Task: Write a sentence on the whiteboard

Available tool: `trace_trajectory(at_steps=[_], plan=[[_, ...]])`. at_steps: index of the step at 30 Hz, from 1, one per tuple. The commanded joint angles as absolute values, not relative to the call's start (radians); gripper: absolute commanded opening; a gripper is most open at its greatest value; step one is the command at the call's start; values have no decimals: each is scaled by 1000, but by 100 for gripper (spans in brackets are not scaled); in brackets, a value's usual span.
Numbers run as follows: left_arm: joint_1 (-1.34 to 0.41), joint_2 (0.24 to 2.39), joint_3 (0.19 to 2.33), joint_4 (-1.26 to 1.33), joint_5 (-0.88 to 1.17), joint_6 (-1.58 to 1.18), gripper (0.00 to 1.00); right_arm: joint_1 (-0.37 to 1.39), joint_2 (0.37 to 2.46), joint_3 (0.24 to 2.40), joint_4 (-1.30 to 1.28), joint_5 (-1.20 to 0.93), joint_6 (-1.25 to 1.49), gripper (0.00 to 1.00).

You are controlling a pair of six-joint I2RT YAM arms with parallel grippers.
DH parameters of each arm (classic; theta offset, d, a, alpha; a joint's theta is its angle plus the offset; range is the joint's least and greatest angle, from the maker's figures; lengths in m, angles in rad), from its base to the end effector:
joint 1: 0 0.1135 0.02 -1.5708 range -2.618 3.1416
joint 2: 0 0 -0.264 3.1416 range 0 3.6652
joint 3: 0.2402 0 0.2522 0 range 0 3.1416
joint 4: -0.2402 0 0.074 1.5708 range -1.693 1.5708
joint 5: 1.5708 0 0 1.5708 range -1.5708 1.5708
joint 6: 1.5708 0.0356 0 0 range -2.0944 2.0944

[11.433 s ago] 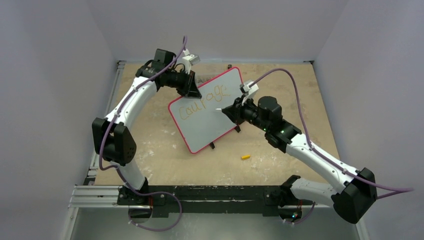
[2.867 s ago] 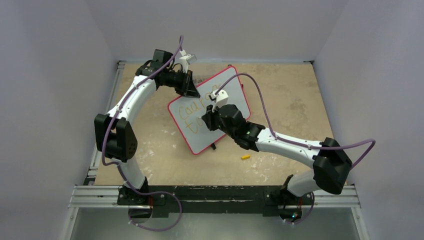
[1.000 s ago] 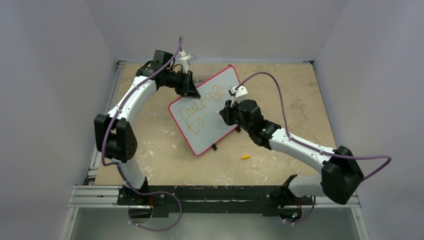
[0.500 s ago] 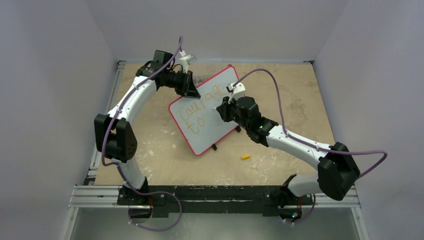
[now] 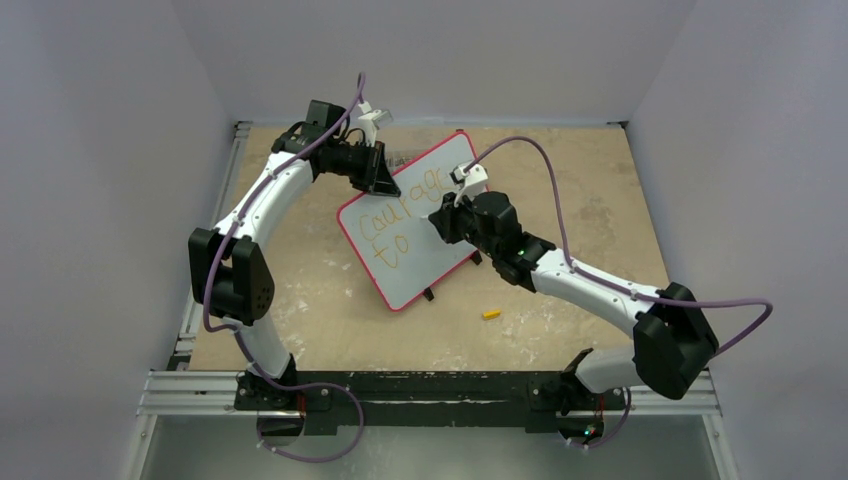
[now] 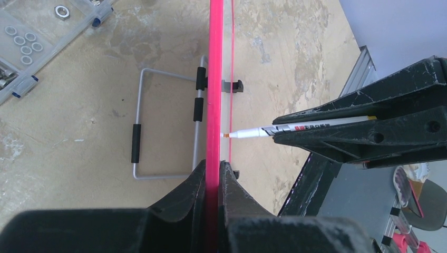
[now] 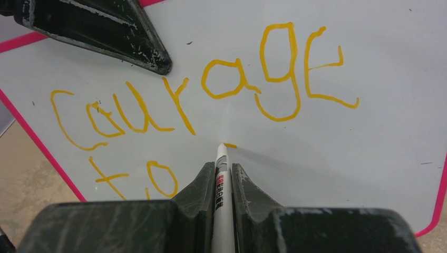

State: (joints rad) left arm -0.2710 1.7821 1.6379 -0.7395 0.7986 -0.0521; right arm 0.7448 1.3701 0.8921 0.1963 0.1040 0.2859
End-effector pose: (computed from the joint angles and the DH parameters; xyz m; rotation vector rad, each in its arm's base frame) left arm 0.3681 -0.1287 0.3194 0.6132 2.3119 -1.1211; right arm 0.2360 0.2125 0.2824 -0.3589 1.8627 0.6163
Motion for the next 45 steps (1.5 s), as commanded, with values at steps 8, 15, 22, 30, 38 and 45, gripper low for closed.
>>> trace_trajectory(at_steps=[8,15,22,30,38,45], plan=[[-301,1779,1614,-796,728,-27,0,744,1373,858,225,24,268,0],[-301,1778,1612,-798,729,-26,0,744,1360,828,209,40,281,0],[-302,1779,1612,-798,728,-27,0,742,1349,839,168,146,288,0],[-302,1776,1609,-798,729,-27,0,741,1352,843,137,208,296,0],[-302,1773,1609,-798,727,-25,0,740,1343,800,143,147,294,0],[-302,1772,1608,-799,726,-25,0,741,1337,784,155,91,286,0]])
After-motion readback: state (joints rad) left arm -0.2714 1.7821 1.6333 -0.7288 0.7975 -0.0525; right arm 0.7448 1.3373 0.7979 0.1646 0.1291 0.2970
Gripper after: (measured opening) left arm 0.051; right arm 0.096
